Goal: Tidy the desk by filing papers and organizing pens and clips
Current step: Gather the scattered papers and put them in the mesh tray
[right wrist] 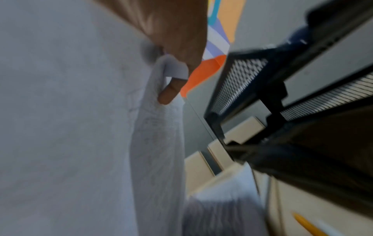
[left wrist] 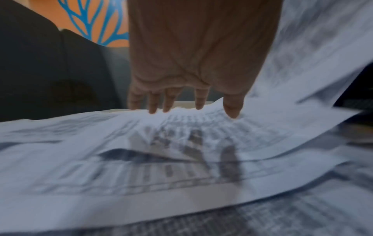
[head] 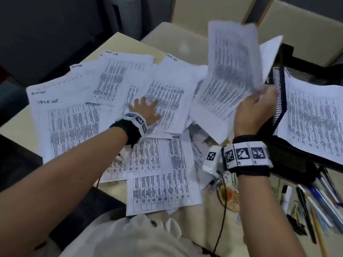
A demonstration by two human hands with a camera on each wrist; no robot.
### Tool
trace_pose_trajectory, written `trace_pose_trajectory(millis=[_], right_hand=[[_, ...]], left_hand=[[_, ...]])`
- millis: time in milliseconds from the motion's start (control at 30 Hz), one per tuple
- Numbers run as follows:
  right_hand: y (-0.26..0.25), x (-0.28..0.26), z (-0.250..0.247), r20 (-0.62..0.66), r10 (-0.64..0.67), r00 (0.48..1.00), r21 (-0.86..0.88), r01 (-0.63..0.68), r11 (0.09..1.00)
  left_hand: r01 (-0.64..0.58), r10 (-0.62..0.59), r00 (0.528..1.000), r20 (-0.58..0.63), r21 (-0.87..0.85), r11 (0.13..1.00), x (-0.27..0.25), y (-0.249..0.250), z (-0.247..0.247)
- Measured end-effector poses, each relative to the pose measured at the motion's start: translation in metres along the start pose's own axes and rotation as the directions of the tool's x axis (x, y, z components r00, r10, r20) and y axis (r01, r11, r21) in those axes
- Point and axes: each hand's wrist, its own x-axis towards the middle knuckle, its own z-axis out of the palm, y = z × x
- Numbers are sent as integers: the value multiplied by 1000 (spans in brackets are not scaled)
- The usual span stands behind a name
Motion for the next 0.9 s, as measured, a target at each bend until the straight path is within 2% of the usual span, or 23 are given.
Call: trace_pose_trajectory(millis=[67,100,167,200,267,333,400,433,500,533,567,667,733,800,900], right_hand=[[-10,16,-4,-134,-48,990,99,62,993],[-14,24,-5,-185,-18,983,161,49,986],[-19,36,-4,-229,119,966,250,-59,966],[-18,37,0,-213,205,955,285,-140,948],[-12,32,11,-96,335,937,326,-289,900],[-3,16,25,55,411,910,243,-411,879],[11,-9,40,212,489,846,111,-518,848],[20,-23,48,290,514,807,20,-542,840],[37,-49,61,423,538,729,-208,-500,841],[44,-58,66,489,538,687,-303,-445,843],[49,-65,70,552,535,640,-375,-383,844],[54,-81,82,702,530,476,-514,-177,839],[48,-89,87,751,523,402,-549,-58,834],[40,-96,93,772,509,380,-538,-35,842],[37,-99,95,773,496,394,-471,-168,866]], left_hand=[[89,-85,988,132,-26,996,0,-21,9],[101,-95,982,164,-28,994,-3,-28,16],[85,-81,985,151,-16,996,-13,-34,29],[62,-61,990,125,-6,998,-18,-34,32],[23,-22,997,78,-19,1000,-25,-35,30],[38,-28,999,45,-241,970,-24,-40,21],[98,-107,994,11,-500,860,-15,-54,10],[148,-196,980,-30,-549,823,-10,-63,6],[269,-358,933,-43,-578,771,-4,-79,-1],[322,-397,918,-6,-572,755,-3,-83,-3],[354,-395,917,55,-568,743,-3,-85,-4],[307,-292,949,118,-554,774,-3,-79,1],[294,-267,955,127,-502,813,-4,-68,9],[252,-246,966,73,-455,854,-5,-56,15],[260,-262,964,53,-415,872,-6,-55,8]])
